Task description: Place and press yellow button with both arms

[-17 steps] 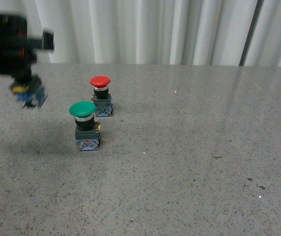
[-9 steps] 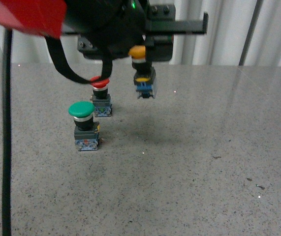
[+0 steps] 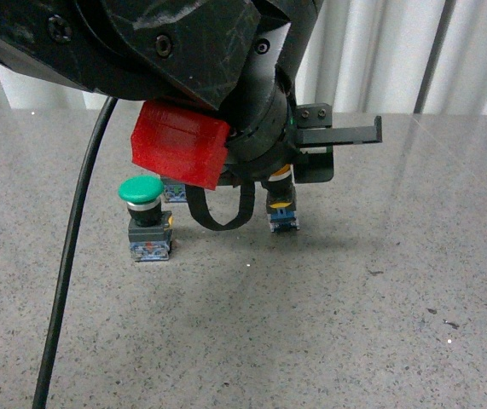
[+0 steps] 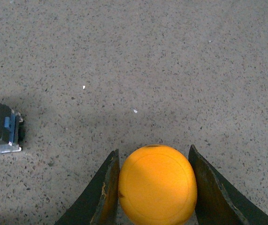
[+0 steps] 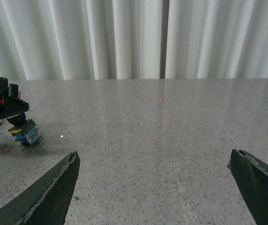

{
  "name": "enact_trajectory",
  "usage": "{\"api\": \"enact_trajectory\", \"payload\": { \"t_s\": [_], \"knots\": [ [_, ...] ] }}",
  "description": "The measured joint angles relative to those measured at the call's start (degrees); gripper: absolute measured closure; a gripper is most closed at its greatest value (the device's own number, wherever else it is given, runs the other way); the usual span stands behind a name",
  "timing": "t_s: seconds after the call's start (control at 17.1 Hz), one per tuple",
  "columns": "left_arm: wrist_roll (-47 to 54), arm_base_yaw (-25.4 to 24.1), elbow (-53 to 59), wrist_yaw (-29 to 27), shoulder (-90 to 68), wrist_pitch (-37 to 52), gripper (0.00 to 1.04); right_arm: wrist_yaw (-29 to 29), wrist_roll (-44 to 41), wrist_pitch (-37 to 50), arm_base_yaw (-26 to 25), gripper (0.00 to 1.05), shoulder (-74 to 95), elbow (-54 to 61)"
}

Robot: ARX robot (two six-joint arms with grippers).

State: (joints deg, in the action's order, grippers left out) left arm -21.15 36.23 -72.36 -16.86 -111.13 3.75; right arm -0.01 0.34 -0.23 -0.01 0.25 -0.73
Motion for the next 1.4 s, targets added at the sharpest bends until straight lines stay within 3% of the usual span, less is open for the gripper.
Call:
{"api": "enact_trajectory", "payload": {
  "t_s": [0.47, 0.58, 0.7, 0.82, 1.05, 1.23, 1.4],
  "knots": [
    [-2.05, 3.08, -0.7, -1.84, -0.09, -1.62, 0.67, 0.0, 0.0, 0.0, 0.0, 0.07, 0.0, 0.0],
    [-1.99, 3.32, -0.72, -2.45, -0.09, -1.77, 0.48, -0.02, 0.0, 0.0, 0.0, 0.07, 0.0, 0.0],
    [-1.99, 2.99, -0.72, -2.97, -0.04, -1.62, 0.21, 0.0, 0.0, 0.0, 0.0, 0.07, 0.0, 0.0],
    [-1.27, 2.6, -0.57, -3.41, 0.63, -0.48, 0.05, -0.02, 0.0, 0.0, 0.0, 0.07, 0.0, 0.0],
    [3.87, -0.46, 1.68, -6.01, 7.96, 5.44, 0.07, -0.02, 0.0, 0.0, 0.0, 0.07, 0.0, 0.0],
    [12.13, -7.08, 8.92, -10.8, 19.85, 11.85, 0.07, -0.02, 0.0, 0.0, 0.0, 0.07, 0.0, 0.0],
    [22.03, -14.6, 20.61, -12.0, 36.15, 17.38, 0.07, -0.02, 0.0, 0.0, 0.0, 0.07, 0.0, 0.0]
  ]
}}
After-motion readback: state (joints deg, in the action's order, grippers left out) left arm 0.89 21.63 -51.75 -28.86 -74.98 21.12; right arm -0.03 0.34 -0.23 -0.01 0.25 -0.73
